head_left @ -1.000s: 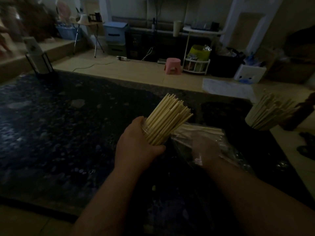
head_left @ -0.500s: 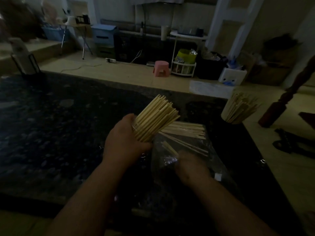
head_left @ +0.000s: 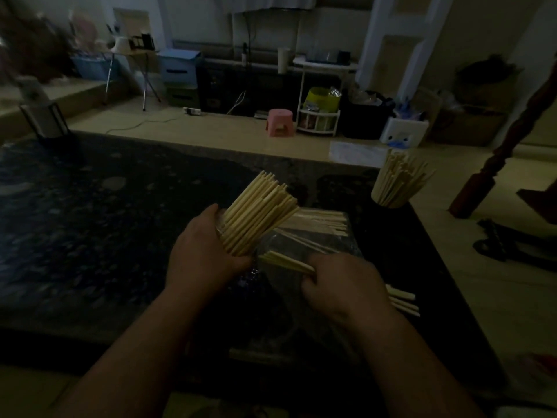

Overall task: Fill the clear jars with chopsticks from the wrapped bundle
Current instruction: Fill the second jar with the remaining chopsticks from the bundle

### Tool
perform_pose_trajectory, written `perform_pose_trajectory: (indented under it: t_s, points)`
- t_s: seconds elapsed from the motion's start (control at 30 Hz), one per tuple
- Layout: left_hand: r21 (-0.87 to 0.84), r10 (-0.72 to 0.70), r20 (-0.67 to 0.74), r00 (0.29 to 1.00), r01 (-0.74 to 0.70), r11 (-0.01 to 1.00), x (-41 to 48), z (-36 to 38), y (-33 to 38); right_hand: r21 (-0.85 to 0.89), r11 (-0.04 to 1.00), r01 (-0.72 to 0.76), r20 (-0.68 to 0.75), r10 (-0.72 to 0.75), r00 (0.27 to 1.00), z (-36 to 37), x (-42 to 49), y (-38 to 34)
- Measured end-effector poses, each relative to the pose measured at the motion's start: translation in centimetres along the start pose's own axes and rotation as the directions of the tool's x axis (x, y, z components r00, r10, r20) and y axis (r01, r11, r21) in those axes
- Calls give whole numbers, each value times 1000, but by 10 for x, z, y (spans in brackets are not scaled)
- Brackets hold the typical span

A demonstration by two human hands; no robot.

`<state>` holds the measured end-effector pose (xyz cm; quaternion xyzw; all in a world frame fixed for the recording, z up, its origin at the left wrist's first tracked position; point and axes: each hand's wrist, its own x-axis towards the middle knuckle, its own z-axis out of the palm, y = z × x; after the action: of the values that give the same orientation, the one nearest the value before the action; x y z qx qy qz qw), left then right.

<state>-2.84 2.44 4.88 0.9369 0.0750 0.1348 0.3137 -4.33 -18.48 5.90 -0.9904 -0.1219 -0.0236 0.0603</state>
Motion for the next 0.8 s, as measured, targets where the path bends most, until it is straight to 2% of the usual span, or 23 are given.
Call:
perform_pose_trajectory:
  t_s: [0.07,0.13,0.2,0.23,0.27,0.37,0.47,0.6,0.8]
  points:
    - [-15,-11,-11,1000,11,1000,-1,-1,0,-45,998,35,-100,-39,994,-13,-3,-1]
    - [-22,-2,1,1000,2,1000,-1,-3,2,-91,993,71,-312,-96,945,-18,-1,3]
    - [7,43,13,999,-44,999,0,-3,2,-36,985,168,-569,-158,807,-18,0,8]
    - [22,73,14,997,-73,997,0,-2,3,-5,966,258,-662,-197,723,-16,2,12]
    - [36,101,16,995,-102,994,-1,-2,4,11,945,328,-701,-227,676,-14,3,15]
    - [82,145,35,989,-148,986,-1,1,8,32,942,333,-745,-200,637,-12,5,13]
    - [109,179,41,983,-183,977,-1,3,9,197,926,322,-769,-58,637,-10,5,11]
    - [160,206,87,975,-218,963,2,6,5,354,861,366,-797,74,599,-9,12,13]
    - [179,212,119,970,-231,956,6,14,4,534,754,381,-733,190,653,-11,20,14]
